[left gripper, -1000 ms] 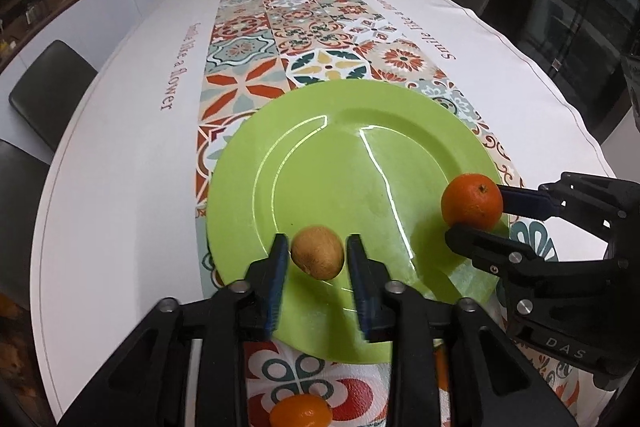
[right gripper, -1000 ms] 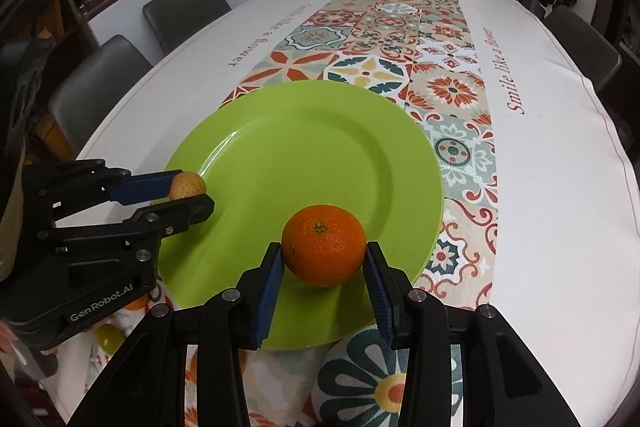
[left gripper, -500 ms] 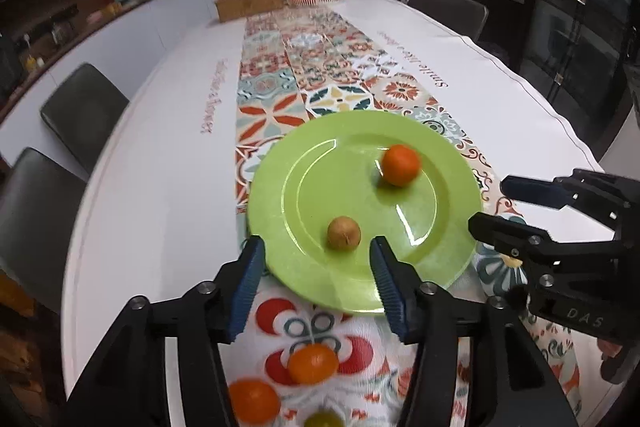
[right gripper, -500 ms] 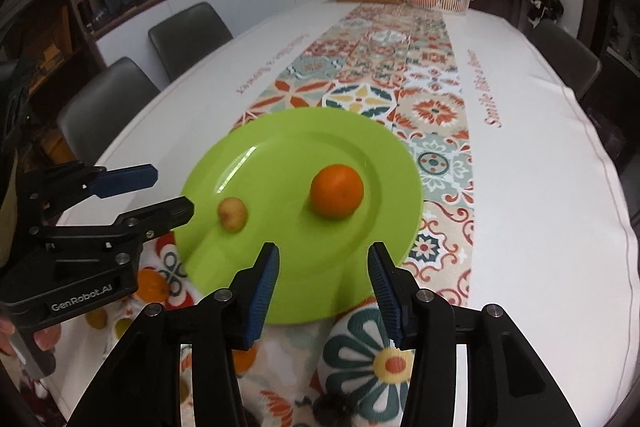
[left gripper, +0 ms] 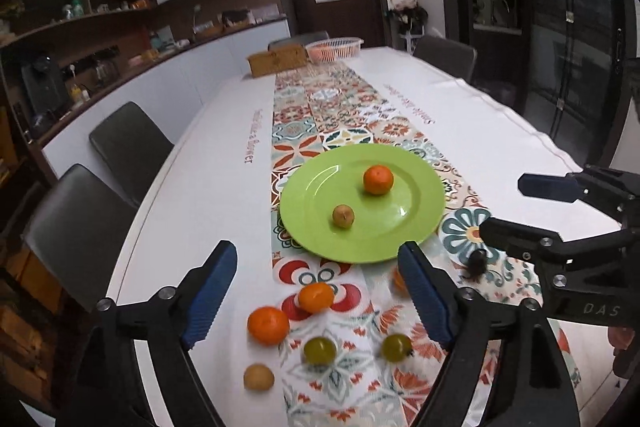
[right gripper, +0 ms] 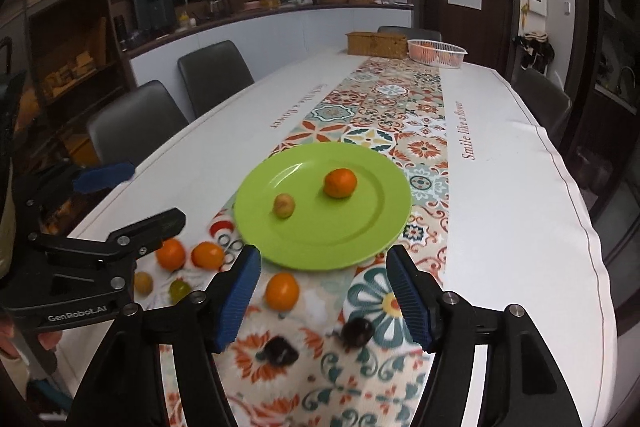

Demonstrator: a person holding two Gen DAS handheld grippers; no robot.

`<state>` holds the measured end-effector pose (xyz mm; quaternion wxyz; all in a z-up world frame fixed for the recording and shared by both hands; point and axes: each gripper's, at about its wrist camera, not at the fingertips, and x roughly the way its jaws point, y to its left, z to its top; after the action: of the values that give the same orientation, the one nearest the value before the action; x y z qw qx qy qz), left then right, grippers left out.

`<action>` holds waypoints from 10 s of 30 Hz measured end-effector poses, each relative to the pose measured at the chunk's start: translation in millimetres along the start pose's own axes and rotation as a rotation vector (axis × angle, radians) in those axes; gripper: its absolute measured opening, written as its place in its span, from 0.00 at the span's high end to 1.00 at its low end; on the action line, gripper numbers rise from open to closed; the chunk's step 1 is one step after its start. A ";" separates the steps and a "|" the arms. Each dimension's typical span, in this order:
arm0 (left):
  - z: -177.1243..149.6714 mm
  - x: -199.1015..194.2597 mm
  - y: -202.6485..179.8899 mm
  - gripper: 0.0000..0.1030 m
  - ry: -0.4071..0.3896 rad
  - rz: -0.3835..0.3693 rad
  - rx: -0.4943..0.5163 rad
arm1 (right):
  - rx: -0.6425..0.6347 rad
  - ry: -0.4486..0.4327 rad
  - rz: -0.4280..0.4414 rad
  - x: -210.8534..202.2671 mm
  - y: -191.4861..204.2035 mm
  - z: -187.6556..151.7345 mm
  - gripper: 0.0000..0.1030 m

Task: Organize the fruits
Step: 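Move the left tool to a green-yellow fruit while the right tool approaches a dark plum, then close the left tool on the green-yellow fruit while the right tool grasps the plum, then carry the green-yellow fruit and the plum over the green plate with both tools, then open both tools to release the green-yellow fruit and plum onto the plate, then move the left tool to another brown fruit while the right tool approaches a green-yellow fruit, then close the left tool on the brown fruit while the right tool grasps the green-yellow fruit, then carry the brown fruit and green-yellow fruit over the green plate with both tools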

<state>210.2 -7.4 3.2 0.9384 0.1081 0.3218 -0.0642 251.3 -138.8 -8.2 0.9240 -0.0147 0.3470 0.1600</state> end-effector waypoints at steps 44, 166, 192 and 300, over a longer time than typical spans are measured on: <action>-88.8 36.5 -34.5 0.49 0.080 -0.253 0.172 | -0.185 0.159 0.061 43.2 29.6 -81.1 0.50; 71.9 101.3 20.8 0.63 0.204 -0.094 -0.021 | 0.030 0.193 -0.012 86.2 -28.9 68.3 0.63; -15.1 -44.1 71.0 0.24 -0.006 0.052 -0.116 | -0.093 -0.007 0.124 5.2 72.2 17.3 0.40; -33.5 -12.7 45.2 0.72 -0.036 -0.203 0.007 | -0.155 0.022 0.132 21.9 87.7 -3.3 0.71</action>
<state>189.1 45.3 -7.5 0.9323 0.0772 0.3141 -0.1618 237.9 -49.9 -17.5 0.9036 -0.0652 0.3440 0.2467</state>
